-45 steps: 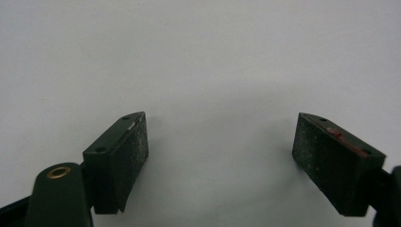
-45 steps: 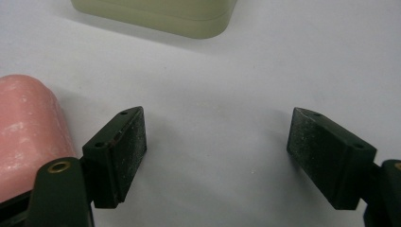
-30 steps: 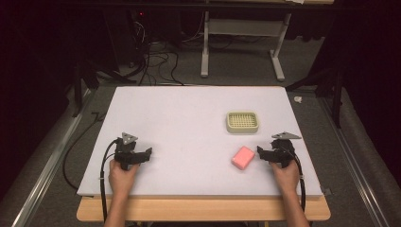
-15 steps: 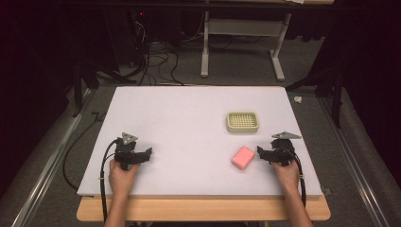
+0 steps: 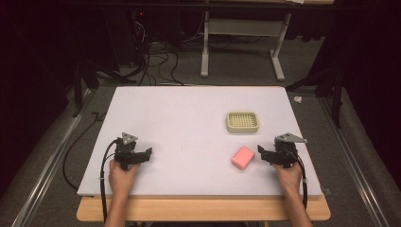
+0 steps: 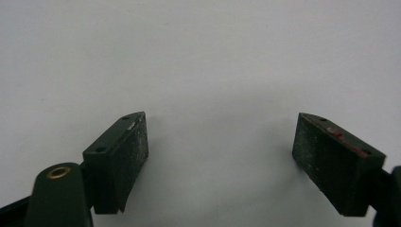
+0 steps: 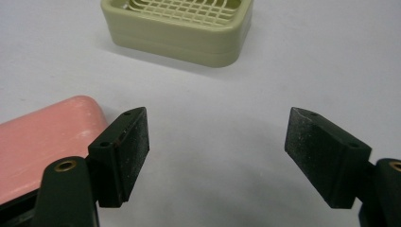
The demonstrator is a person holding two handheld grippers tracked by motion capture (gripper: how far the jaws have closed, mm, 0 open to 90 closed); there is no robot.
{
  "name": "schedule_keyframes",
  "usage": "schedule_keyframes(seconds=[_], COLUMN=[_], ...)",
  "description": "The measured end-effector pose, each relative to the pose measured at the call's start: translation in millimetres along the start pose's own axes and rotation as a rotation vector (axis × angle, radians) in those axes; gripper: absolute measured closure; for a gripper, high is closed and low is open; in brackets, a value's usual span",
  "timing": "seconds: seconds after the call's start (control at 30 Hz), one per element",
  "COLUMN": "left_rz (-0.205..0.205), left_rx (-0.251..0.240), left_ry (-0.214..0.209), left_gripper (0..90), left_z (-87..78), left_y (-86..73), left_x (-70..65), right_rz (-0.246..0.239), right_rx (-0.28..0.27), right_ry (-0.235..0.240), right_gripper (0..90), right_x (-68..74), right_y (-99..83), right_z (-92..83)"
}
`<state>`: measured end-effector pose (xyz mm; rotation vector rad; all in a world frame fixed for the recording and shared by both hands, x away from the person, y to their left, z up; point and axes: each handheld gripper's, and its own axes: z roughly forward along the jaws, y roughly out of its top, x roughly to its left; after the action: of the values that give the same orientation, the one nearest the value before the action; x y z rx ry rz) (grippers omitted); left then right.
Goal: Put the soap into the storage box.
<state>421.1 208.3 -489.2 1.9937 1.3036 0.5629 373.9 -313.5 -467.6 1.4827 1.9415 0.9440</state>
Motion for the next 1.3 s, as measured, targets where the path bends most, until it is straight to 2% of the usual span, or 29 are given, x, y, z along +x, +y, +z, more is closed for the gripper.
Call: schedule_keyframes(seconds=[0.4, 0.73, 1.3], left_rz=[0.0, 0.0, 0.0], left_rx=[0.001, 0.0, 0.0], left_ry=[0.0, 0.0, 0.0], left_gripper=[19.7, 19.7, 19.7], left_z=[-0.1, 0.0, 0.0], left_y=[0.0, 0.0, 0.0], left_x=[0.0, 0.0, 0.0], right_rz=[-0.004, -0.044, -0.111], right_rx=[-0.047, -0.05, -0.038], right_ry=[0.057, 0.11, 0.194], right_gripper=[19.8, 14.8, 14.1], right_x=[6.2, 19.9, 42.6], right_y=[-1.8, -5.7, -2.2], right_z=[-17.3, -24.4, -17.7])
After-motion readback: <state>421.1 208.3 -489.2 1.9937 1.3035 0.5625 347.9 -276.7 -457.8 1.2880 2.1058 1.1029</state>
